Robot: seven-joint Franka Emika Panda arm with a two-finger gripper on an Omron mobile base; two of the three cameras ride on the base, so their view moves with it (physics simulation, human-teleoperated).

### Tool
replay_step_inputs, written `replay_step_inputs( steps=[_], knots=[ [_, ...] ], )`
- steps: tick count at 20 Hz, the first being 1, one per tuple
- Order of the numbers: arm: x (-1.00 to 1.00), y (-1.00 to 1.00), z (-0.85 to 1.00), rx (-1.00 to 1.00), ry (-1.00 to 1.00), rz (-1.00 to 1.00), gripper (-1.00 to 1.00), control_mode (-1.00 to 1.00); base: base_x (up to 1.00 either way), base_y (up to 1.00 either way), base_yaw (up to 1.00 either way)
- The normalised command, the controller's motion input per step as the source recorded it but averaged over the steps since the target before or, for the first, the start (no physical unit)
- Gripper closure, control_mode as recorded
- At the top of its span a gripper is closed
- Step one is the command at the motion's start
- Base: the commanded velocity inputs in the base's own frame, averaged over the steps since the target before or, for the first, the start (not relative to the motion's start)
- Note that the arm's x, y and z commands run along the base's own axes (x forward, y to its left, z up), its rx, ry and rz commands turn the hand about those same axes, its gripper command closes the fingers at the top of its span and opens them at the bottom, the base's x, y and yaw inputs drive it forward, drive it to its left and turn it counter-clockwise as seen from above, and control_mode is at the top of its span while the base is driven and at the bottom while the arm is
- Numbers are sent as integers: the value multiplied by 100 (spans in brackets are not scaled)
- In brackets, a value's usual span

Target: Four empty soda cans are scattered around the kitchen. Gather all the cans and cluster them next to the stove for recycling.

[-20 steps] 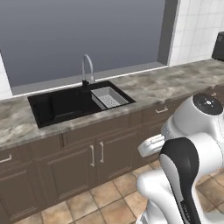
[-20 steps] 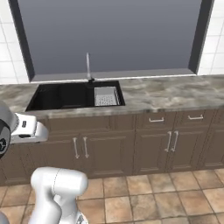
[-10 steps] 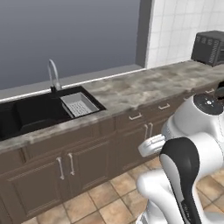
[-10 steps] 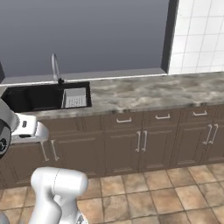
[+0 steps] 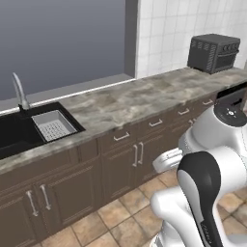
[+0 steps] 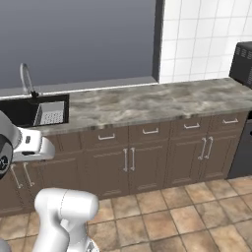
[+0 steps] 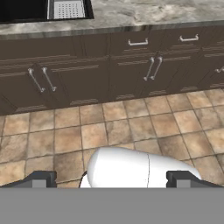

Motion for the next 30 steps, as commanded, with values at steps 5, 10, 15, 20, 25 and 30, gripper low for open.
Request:
replay_step_inputs(
  steps=[5,10,15,20,25,30],
  knots=[
    [0,0,0,0,0,0,-100,100,40,-37,-26],
    [0,0,0,0,0,0,-100,100,36,-38,-28],
    [0,0,0,0,0,0,-100,100,10,-40,-29],
    [0,0,0,0,0,0,-100,100,0,-28,-31],
    [0,0,0,0,0,0,-100,100,0,-22,-33],
    [0,0,0,0,0,0,-100,100,6,-21,-34]
  ],
)
